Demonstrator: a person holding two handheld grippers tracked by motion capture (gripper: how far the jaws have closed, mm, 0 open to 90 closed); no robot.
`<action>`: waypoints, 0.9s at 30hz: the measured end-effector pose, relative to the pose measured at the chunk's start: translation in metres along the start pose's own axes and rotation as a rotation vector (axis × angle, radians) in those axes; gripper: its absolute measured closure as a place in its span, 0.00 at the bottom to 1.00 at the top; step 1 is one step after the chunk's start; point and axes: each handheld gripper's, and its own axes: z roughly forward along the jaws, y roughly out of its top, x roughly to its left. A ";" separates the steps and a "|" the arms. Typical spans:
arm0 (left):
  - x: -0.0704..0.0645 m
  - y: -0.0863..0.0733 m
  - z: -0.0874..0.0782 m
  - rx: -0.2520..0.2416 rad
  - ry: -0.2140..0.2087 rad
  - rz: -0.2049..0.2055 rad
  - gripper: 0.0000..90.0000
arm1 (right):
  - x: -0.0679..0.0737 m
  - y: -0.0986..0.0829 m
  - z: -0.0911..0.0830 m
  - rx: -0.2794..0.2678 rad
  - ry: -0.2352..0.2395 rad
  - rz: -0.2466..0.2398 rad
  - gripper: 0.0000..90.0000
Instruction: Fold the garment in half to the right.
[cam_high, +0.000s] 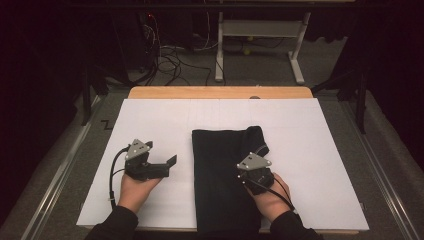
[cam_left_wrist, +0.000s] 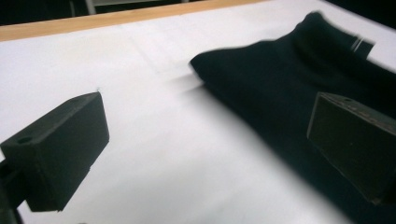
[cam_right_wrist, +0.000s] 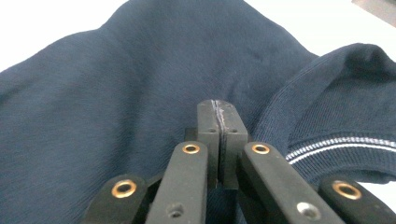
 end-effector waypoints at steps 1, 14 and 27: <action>0.002 -0.004 -0.003 0.001 -0.003 -0.005 0.00 | -0.001 0.000 0.004 0.015 -0.010 0.000 1.00; 0.006 -0.034 -0.006 0.020 -0.033 -0.021 0.00 | -0.053 -0.043 0.001 0.020 -0.134 0.177 1.00; 0.005 -0.039 -0.010 -0.018 -0.053 -0.023 0.00 | -0.086 -0.103 -0.042 -0.104 -0.123 0.308 0.94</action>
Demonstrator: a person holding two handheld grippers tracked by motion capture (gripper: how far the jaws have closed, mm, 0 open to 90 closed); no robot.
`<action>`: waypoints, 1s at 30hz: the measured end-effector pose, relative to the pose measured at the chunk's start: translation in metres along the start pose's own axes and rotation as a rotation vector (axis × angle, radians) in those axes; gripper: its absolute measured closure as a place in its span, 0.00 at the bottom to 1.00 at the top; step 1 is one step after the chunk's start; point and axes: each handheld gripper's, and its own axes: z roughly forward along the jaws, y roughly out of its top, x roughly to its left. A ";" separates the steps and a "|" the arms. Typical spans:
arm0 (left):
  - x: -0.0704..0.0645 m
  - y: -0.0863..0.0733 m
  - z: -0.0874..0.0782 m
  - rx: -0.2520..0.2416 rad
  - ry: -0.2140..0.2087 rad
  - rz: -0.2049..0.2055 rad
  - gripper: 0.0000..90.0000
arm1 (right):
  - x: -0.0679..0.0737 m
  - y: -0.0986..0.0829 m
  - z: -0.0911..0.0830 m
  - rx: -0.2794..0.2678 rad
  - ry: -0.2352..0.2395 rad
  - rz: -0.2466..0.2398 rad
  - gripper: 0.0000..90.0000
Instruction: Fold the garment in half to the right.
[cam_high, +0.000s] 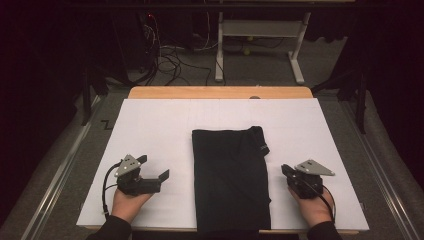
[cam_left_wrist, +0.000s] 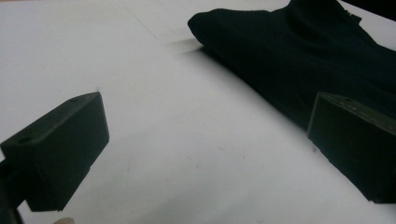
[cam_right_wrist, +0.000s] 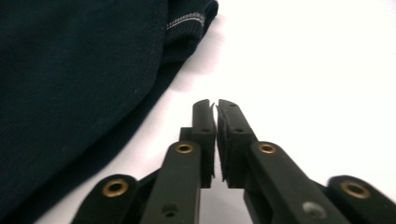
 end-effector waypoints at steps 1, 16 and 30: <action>0.000 0.000 0.000 0.001 -0.003 0.003 0.00 | -0.004 -0.003 -0.005 -0.017 0.004 0.004 0.92; -0.006 0.001 -0.005 -0.027 -0.002 0.022 0.00 | -0.019 -0.020 -0.036 -0.220 0.125 0.027 0.30; -0.005 0.003 -0.010 -0.047 -0.012 0.041 0.00 | -0.011 -0.013 -0.030 -0.239 0.113 0.023 0.00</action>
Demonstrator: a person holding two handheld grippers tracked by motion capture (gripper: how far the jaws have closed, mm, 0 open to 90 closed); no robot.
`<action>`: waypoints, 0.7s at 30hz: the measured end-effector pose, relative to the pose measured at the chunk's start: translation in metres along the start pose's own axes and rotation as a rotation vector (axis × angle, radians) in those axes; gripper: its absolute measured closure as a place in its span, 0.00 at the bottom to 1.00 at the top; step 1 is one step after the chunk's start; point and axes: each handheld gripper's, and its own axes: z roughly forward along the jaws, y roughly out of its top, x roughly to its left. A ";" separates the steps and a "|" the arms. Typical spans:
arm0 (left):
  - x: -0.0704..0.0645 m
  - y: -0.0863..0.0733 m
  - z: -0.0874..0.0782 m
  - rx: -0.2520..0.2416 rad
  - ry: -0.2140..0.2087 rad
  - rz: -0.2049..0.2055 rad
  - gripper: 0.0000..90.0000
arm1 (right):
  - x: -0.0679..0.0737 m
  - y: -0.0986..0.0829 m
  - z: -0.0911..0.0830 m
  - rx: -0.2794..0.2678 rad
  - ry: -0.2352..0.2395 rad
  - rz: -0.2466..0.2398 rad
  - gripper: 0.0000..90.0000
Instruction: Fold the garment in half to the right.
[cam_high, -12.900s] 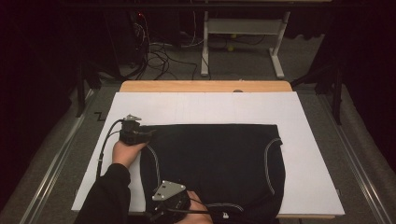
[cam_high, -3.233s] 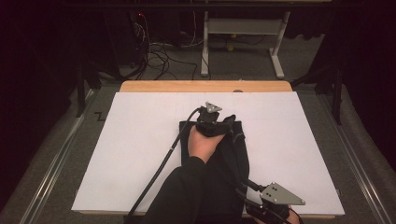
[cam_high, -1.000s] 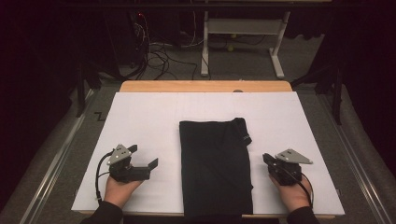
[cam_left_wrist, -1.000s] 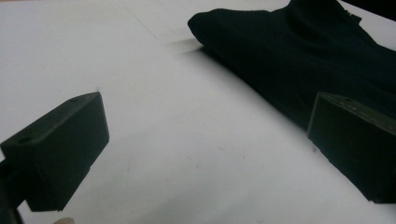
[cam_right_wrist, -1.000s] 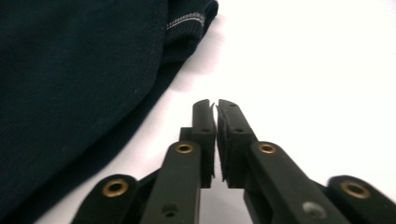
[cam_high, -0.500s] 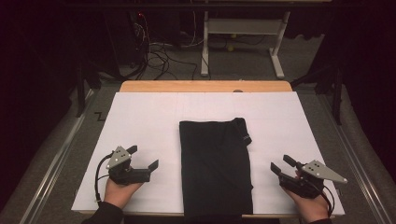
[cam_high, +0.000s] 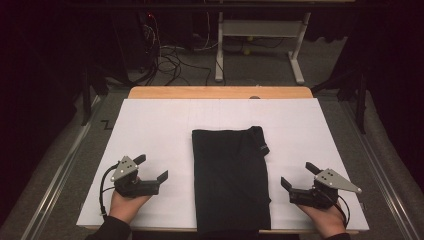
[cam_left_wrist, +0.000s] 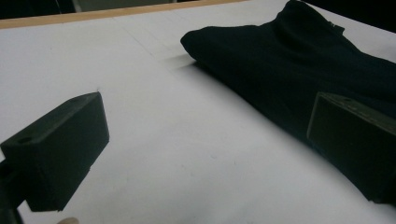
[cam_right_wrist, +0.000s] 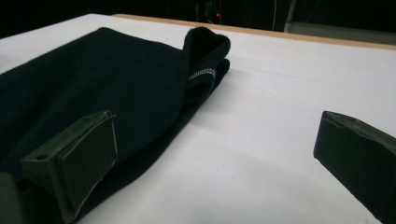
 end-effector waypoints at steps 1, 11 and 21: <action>0.000 0.000 -0.001 -0.002 -0.001 0.001 0.00 | 0.000 0.000 -0.003 -0.008 0.002 -0.004 0.00; -0.003 0.000 0.001 -0.016 -0.010 0.010 0.00 | -0.004 0.000 -0.023 -0.065 -0.025 -0.013 0.00; -0.005 -0.003 0.004 -0.037 -0.018 0.026 0.00 | -0.011 -0.004 -0.021 -0.066 -0.045 -0.006 0.00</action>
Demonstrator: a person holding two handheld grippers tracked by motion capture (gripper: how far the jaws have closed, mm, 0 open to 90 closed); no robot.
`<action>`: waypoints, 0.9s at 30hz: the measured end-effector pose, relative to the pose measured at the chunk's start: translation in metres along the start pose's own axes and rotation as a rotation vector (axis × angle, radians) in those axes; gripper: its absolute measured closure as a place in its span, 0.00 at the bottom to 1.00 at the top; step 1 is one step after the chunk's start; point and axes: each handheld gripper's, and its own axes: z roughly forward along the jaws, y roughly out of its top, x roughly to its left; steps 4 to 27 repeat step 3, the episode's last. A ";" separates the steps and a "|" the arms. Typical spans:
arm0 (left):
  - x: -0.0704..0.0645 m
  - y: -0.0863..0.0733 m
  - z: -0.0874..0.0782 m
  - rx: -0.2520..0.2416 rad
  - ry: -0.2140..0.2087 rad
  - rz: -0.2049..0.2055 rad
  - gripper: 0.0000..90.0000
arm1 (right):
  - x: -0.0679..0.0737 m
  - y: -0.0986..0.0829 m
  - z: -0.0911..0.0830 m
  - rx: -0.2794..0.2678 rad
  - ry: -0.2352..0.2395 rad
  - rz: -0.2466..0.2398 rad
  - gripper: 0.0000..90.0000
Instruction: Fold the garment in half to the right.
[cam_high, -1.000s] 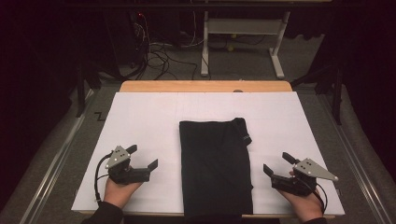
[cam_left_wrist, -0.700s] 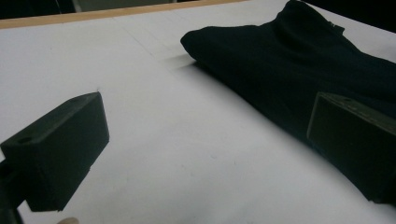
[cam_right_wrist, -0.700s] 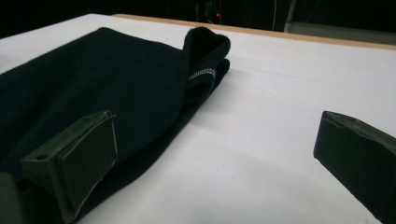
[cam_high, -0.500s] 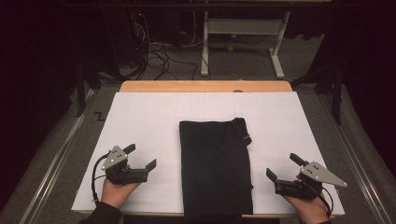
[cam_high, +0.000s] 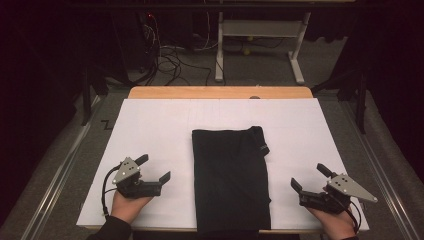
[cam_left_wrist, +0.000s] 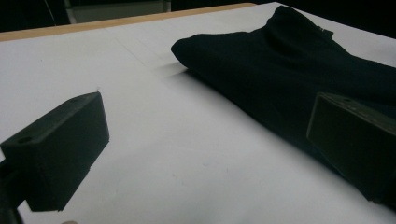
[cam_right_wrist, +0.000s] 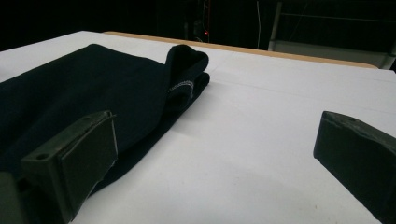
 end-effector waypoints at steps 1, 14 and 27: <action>0.000 0.000 -0.001 -0.003 0.001 0.001 0.00 | 0.000 0.000 0.000 -0.001 0.000 0.002 0.00; 0.000 0.000 -0.003 -0.012 0.011 0.002 0.00 | 0.001 0.001 0.000 -0.008 -0.001 0.006 0.00; 0.000 0.000 -0.003 -0.012 0.011 0.002 0.00 | 0.001 0.001 0.000 -0.008 -0.001 0.006 0.00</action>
